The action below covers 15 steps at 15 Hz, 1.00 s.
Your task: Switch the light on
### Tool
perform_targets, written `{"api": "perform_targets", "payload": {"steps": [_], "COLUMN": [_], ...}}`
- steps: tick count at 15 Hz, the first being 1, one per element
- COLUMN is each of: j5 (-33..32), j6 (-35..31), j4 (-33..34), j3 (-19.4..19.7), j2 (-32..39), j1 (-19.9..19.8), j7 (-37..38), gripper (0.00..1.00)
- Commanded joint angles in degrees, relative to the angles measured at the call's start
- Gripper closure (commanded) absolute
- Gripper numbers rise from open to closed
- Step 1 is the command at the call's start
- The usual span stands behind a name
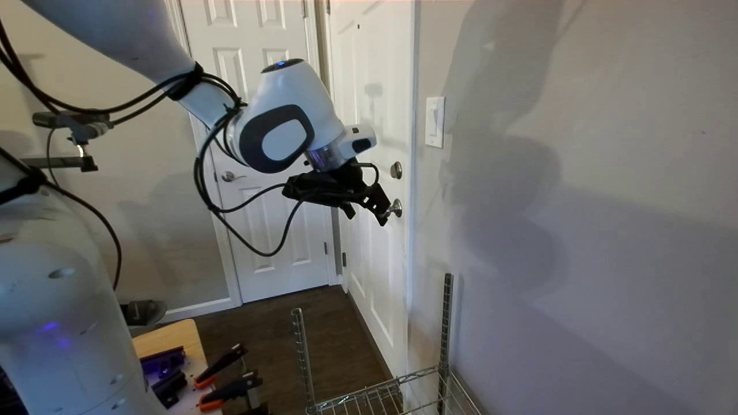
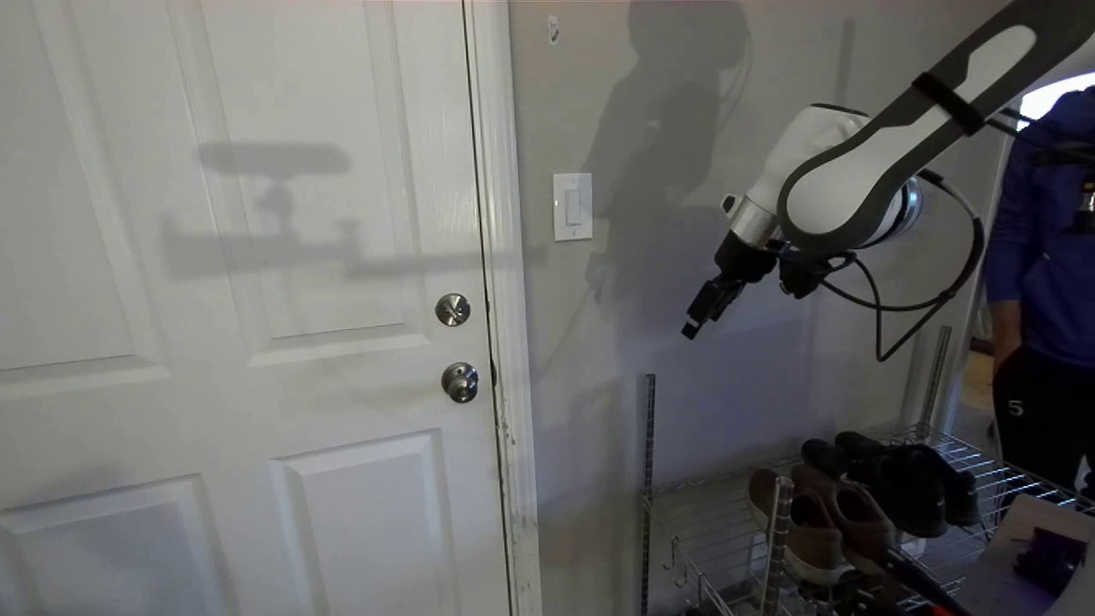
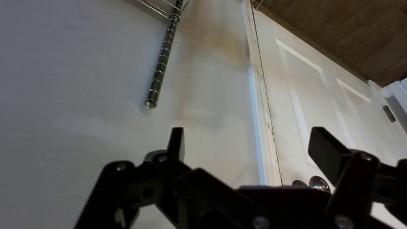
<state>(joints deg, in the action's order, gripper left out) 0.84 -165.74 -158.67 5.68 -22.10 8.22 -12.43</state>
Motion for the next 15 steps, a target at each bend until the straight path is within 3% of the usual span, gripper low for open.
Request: {"api": "perform_targets", "payload": {"steps": [1,4,9,12,15], "j5": [0.21,3.79,8.98,8.92,7.42], "j6": [0.07,-5.51,-22.07,-30.55,-38.16], "j4": [0.03,-0.39,-0.15,-0.24,-0.31], "j3": [-0.39,1.78,4.89,8.99,12.57], "j2": [-0.01,0.59,3.08,4.57,6.53], "j1": [-0.31,3.76,13.79,20.1,23.9], "j7": [-0.05,-1.45,-0.12,1.34,3.79], "gripper": [0.0,0.0,0.0,0.0,0.0]}}
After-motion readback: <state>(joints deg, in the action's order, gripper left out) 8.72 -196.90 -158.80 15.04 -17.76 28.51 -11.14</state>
